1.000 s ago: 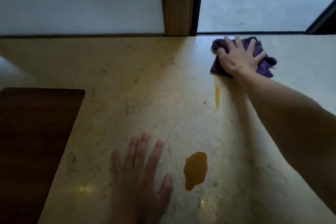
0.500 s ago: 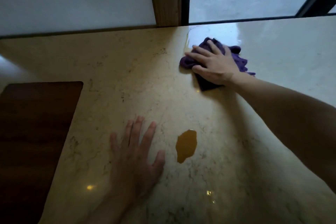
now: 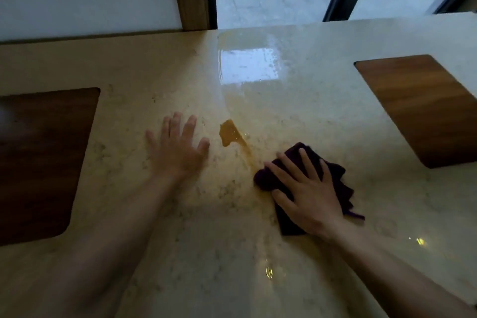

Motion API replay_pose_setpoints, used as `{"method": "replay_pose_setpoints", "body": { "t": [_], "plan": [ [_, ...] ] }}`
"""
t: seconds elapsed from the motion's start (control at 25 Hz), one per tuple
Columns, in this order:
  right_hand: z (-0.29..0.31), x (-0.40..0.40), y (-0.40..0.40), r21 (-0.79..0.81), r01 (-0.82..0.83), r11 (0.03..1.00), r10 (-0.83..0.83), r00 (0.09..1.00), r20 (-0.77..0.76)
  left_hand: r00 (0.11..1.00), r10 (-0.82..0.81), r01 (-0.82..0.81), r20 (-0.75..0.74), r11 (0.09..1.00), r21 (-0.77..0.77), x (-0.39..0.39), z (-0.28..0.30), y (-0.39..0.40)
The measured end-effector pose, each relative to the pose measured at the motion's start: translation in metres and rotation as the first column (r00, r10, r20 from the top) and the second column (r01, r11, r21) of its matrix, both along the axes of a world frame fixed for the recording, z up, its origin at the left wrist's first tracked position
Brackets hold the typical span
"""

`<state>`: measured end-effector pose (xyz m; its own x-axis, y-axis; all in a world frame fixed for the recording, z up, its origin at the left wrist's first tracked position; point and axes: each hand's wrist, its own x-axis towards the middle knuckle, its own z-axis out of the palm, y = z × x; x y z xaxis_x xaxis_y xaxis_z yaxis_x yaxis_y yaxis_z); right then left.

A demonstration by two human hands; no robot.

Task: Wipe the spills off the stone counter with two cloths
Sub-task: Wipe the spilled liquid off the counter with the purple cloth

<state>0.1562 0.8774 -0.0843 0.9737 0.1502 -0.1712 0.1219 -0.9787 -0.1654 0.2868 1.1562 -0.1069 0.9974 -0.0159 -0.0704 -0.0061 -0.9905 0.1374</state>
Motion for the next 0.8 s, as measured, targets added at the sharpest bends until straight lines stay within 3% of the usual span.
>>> {"method": "replay_pose_setpoints", "body": {
  "t": [0.24, 0.44, 0.56, 0.8],
  "plan": [
    [-0.008, -0.157, 0.021, -0.004, 0.343, 0.939, -0.341, 0.937, 0.073, 0.998, -0.018, 0.019, 0.056, 1.0, -0.016, 0.001, 0.004, 0.004],
    [-0.008, -0.171, 0.087, -0.008, 0.628, 0.778, -0.627, 0.778, 0.049, 0.999, -0.014, 0.015, 0.039, 1.0, -0.027, 0.003, 0.005, 0.001],
    [-0.009, -0.152, 0.107, -0.042, 0.649, 0.76, -0.648, 0.761, 0.028, 0.997, 0.008, -0.007, 0.072, 1.0, -0.015, 0.005, -0.001, 0.002],
    [-0.008, -0.066, 0.132, 0.003, 0.569, 0.823, -0.568, 0.822, 0.023, 0.999, 0.003, -0.004, 0.052, 1.0, 0.007, 0.006, 0.003, 0.0]
  ]
}}
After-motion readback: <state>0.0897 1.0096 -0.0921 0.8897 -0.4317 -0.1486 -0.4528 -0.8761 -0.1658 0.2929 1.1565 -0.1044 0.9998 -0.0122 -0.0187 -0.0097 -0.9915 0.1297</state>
